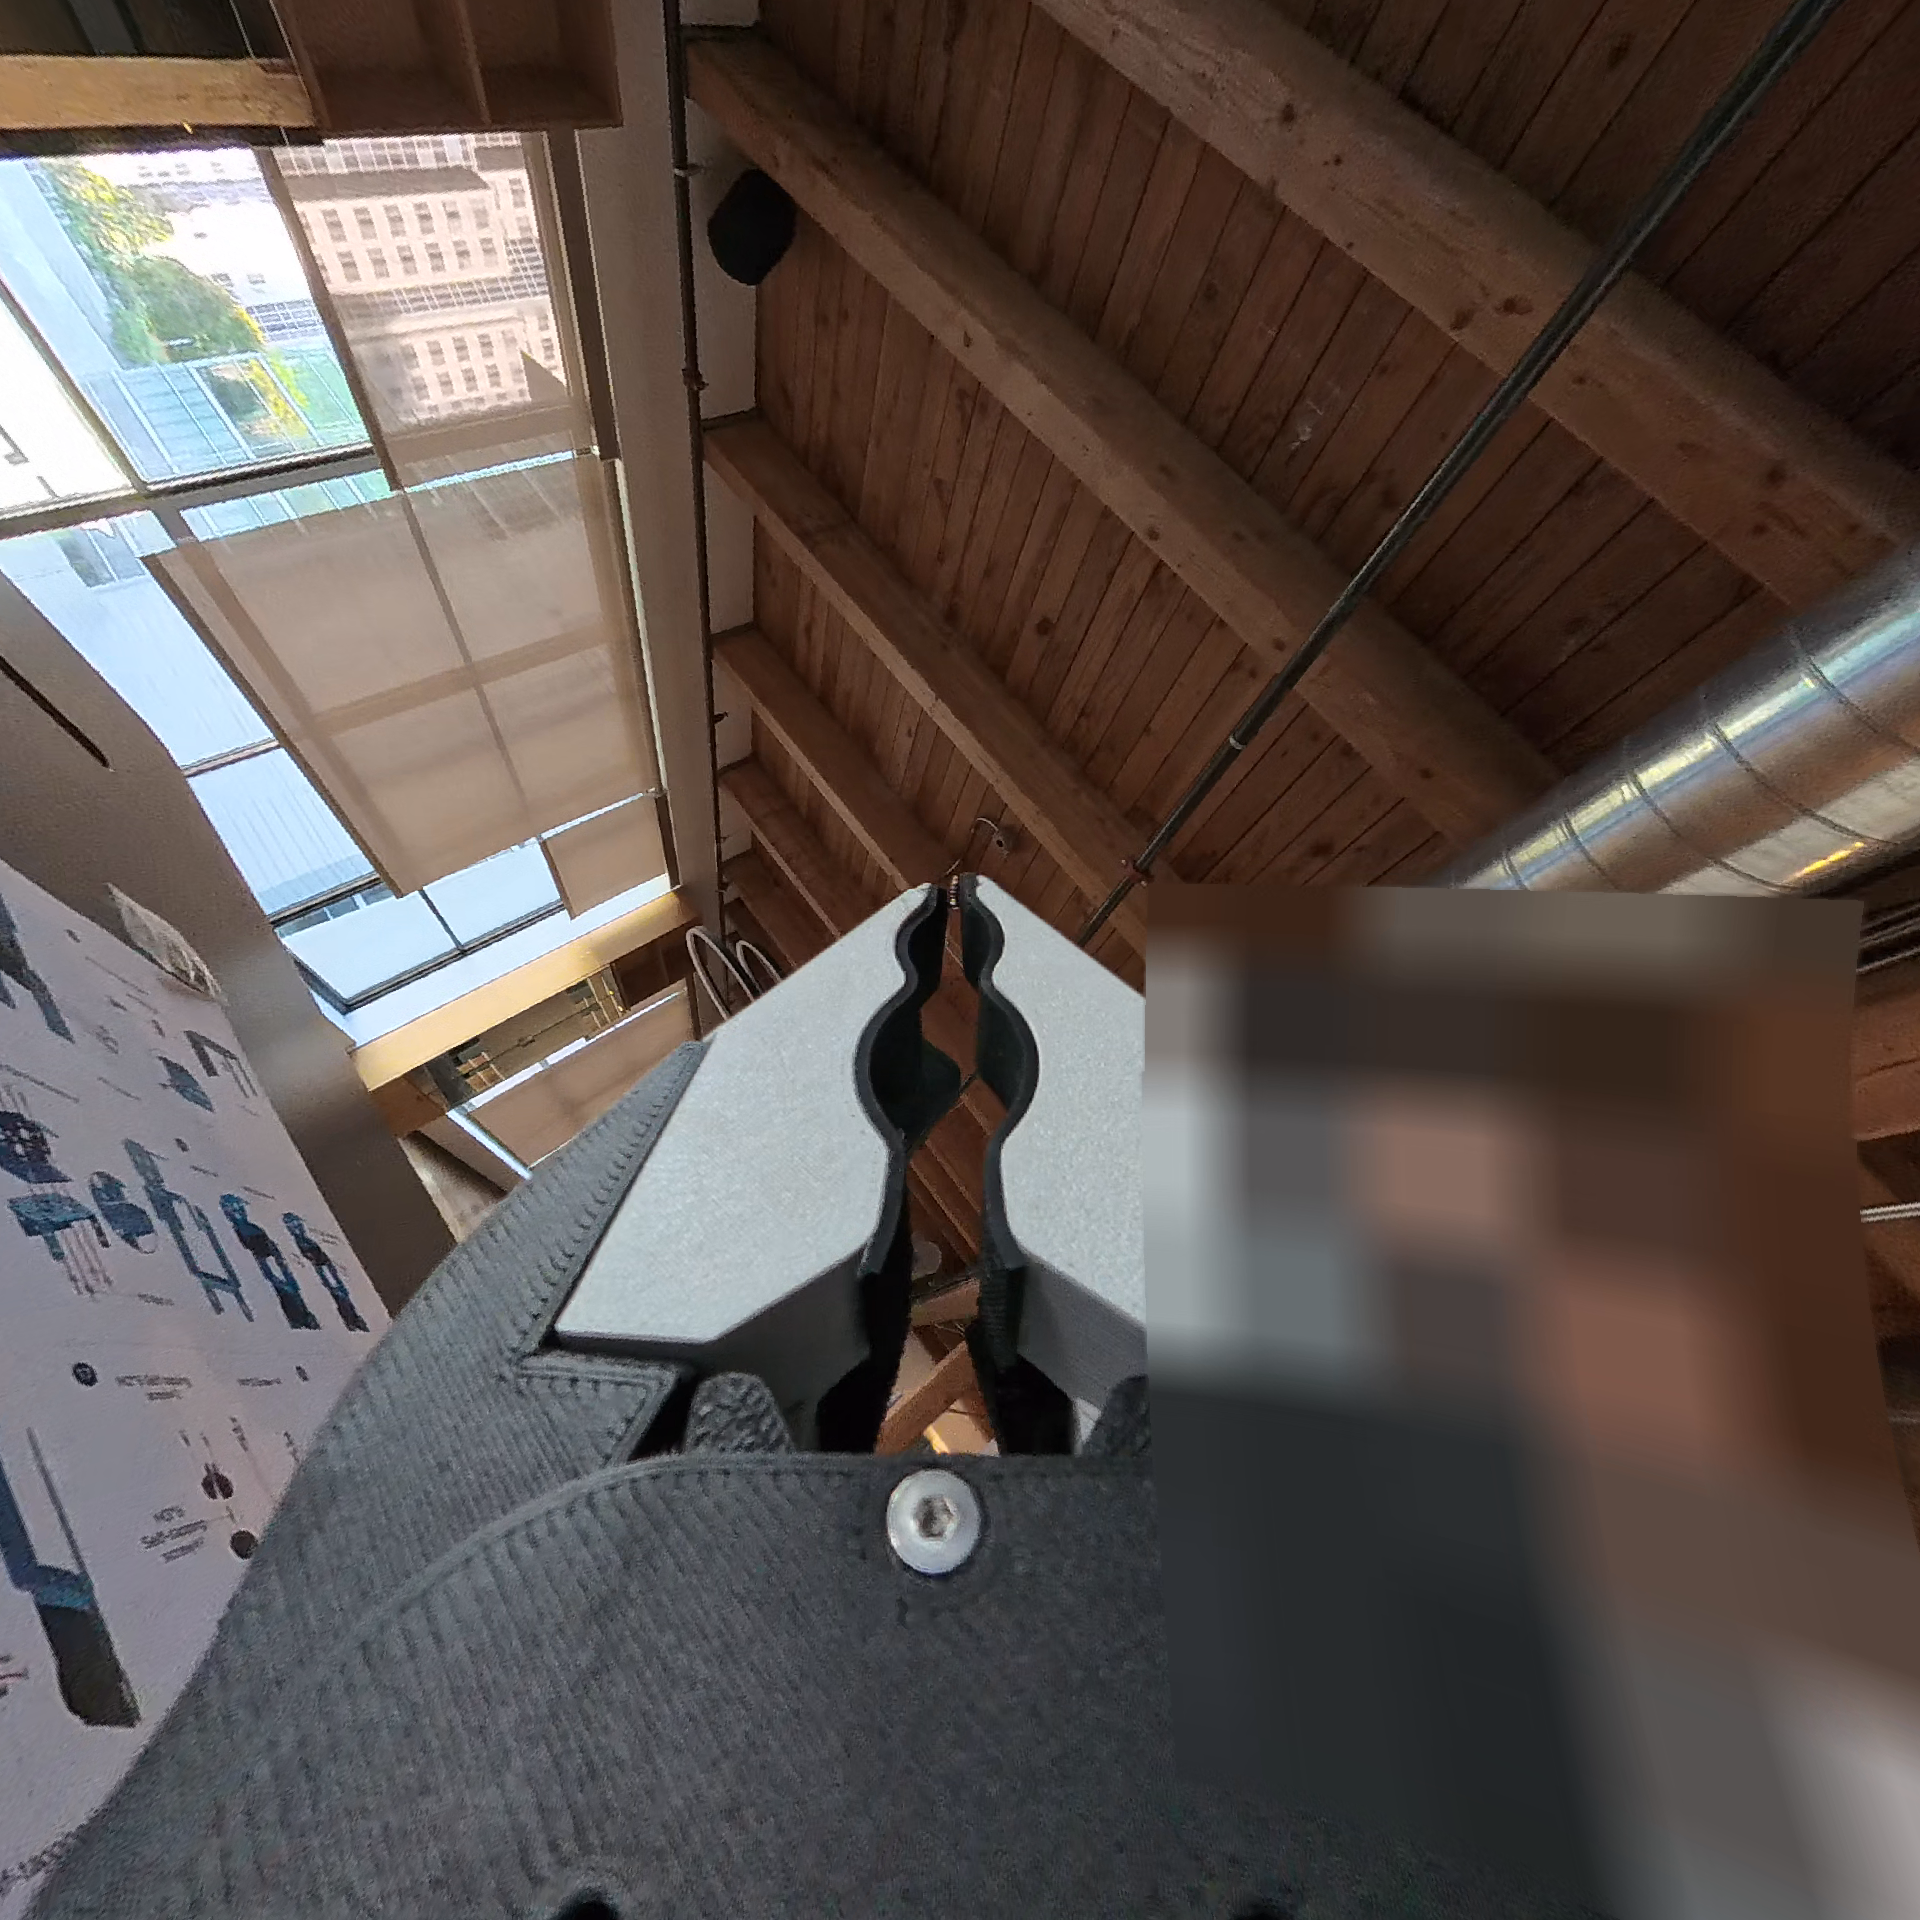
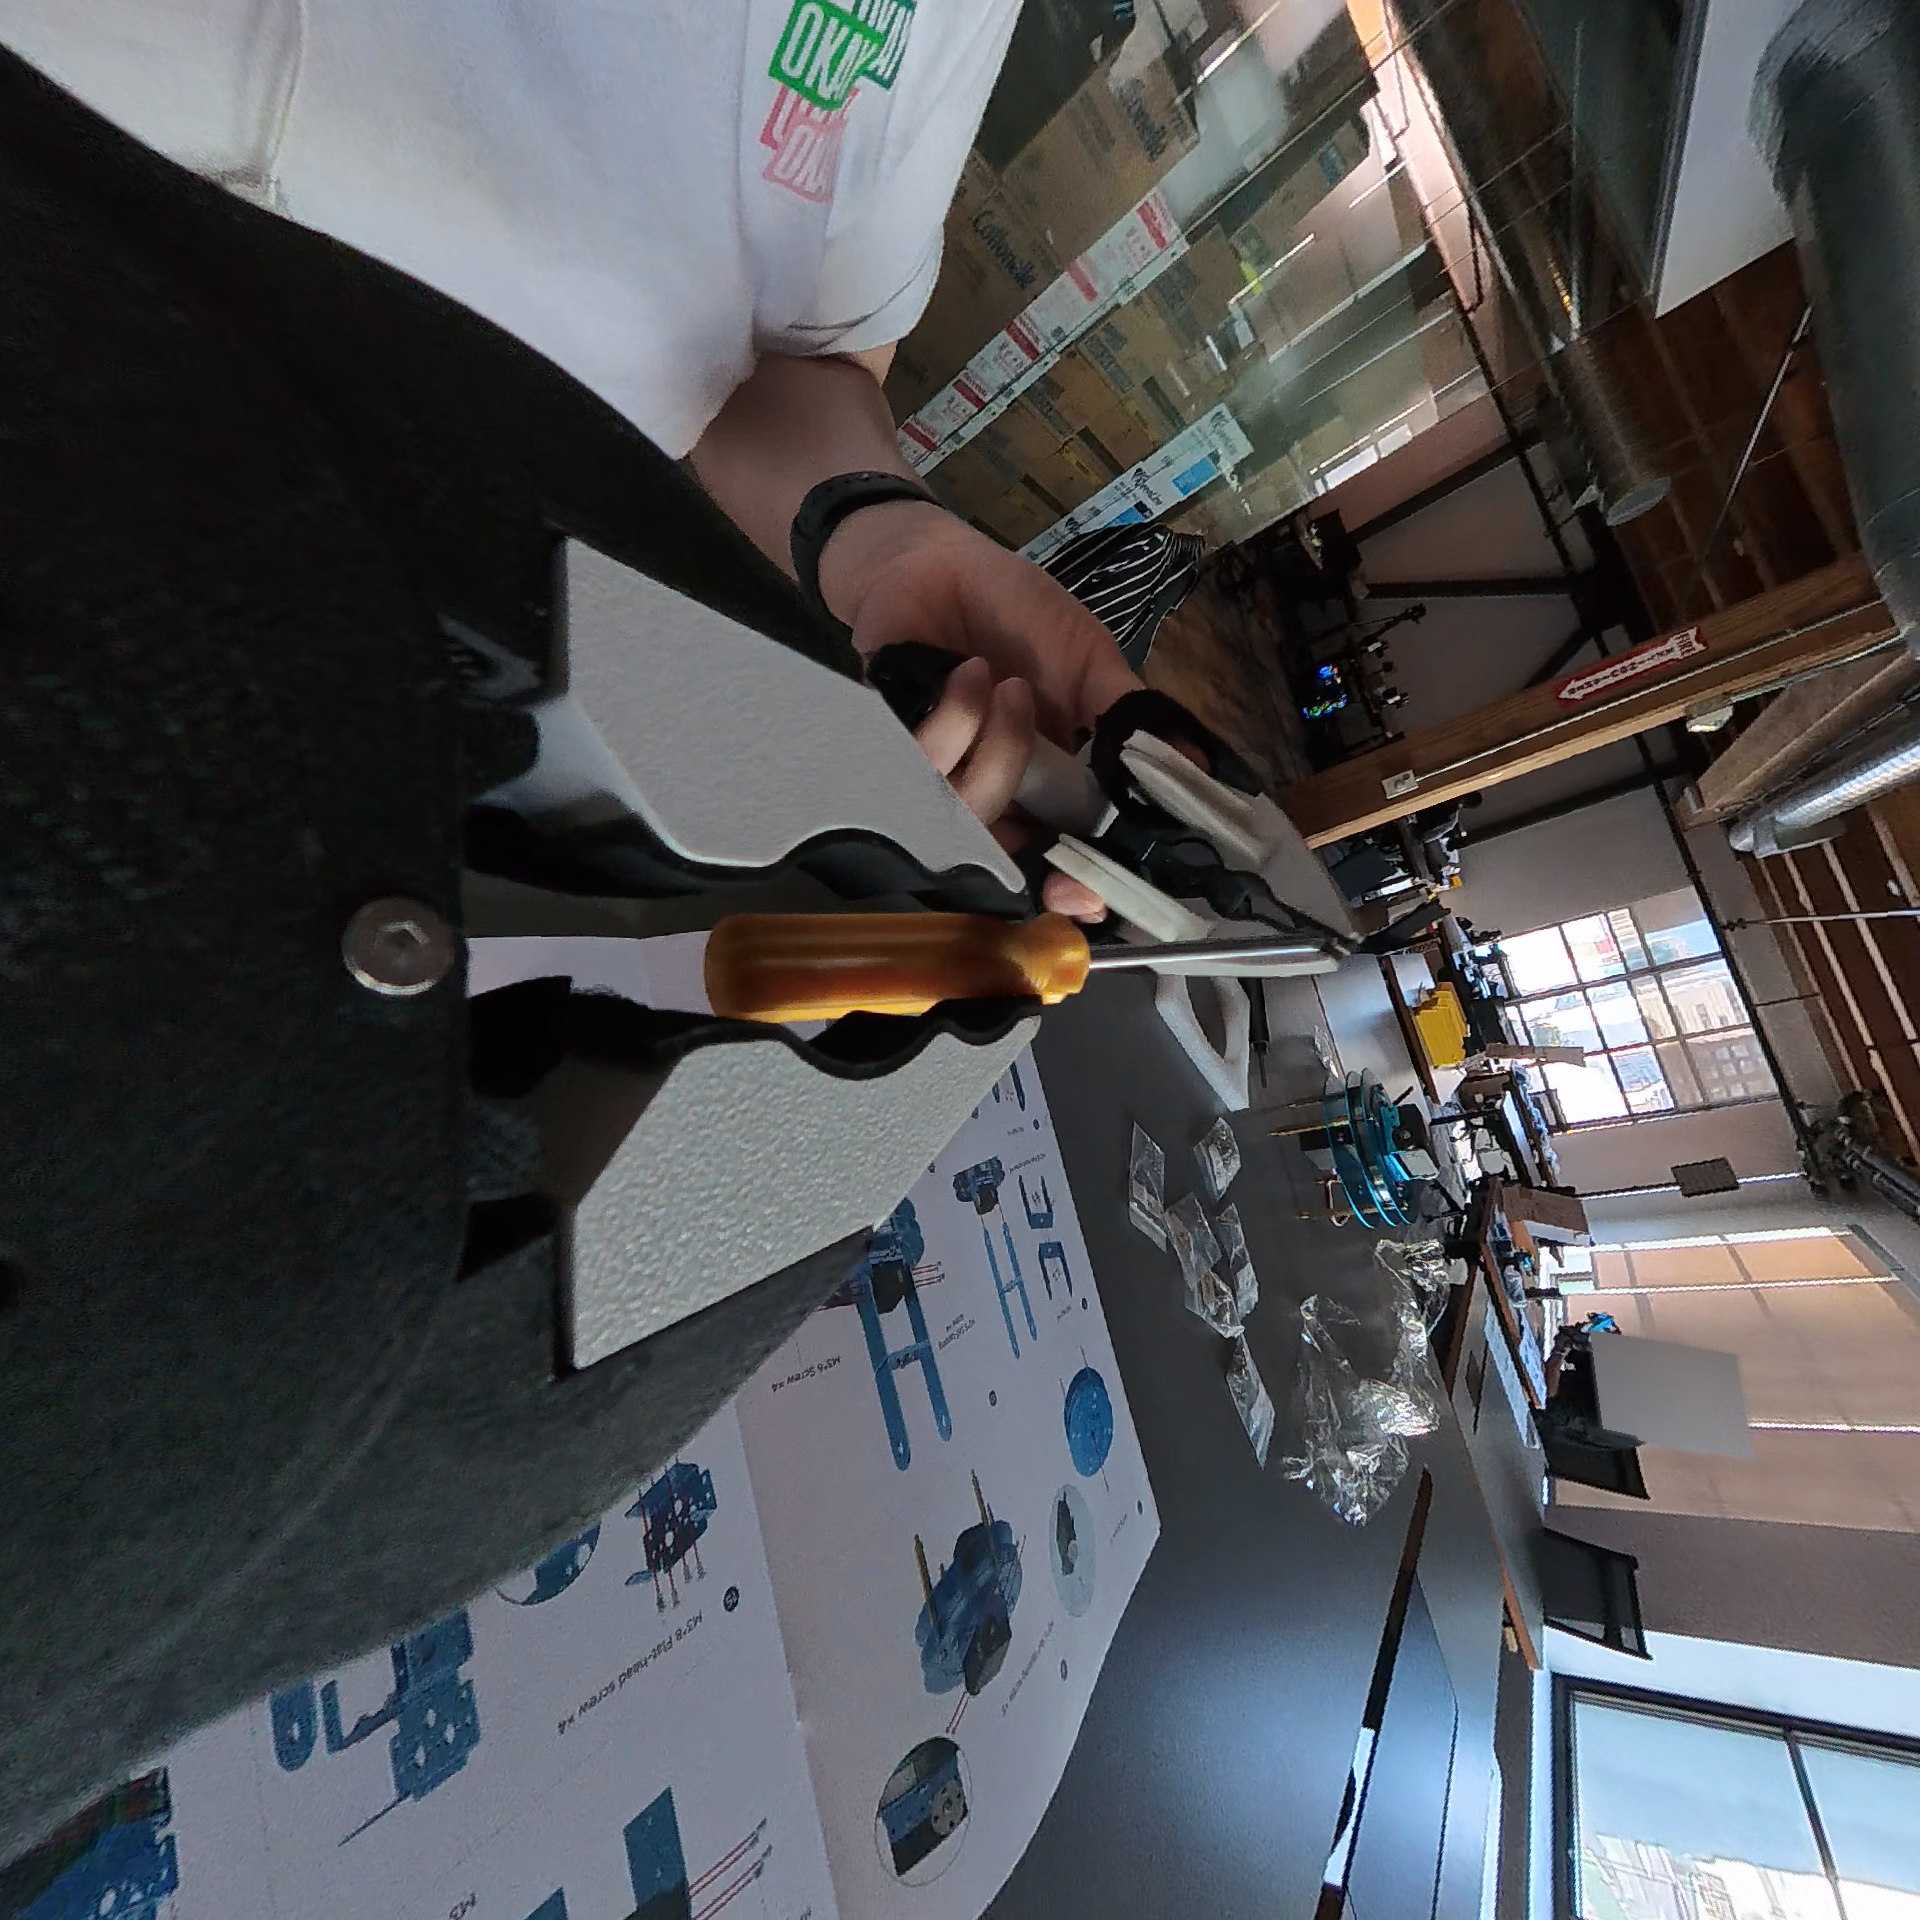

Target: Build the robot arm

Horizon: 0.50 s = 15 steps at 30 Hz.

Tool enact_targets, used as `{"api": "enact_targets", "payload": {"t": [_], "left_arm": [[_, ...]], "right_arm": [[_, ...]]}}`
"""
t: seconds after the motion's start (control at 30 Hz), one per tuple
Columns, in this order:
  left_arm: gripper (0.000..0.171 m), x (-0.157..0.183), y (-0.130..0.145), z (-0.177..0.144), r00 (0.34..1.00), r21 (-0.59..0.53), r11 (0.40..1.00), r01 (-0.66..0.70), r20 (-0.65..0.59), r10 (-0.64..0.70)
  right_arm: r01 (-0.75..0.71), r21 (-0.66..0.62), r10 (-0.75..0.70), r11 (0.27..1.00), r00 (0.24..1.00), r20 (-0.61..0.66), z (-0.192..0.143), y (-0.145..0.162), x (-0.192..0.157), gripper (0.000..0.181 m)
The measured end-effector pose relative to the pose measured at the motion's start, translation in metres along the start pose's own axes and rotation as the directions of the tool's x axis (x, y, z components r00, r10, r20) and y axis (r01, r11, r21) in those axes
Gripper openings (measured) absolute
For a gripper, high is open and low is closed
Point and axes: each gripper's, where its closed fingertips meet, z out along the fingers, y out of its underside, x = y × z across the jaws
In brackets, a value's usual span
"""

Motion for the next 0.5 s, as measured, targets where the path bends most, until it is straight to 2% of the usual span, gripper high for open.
{"api": "enact_targets", "payload": {"t": [0.5], "left_arm": [[0.001,-0.011,-0.0006,0.0039,1.0,0.026,1.0,-0.009,-0.009,0.009]], "right_arm": [[-0.023,-0.004,0.023,1.0,1.0,-0.014,-0.0027,-0.0006,0.0068,0.013]]}}
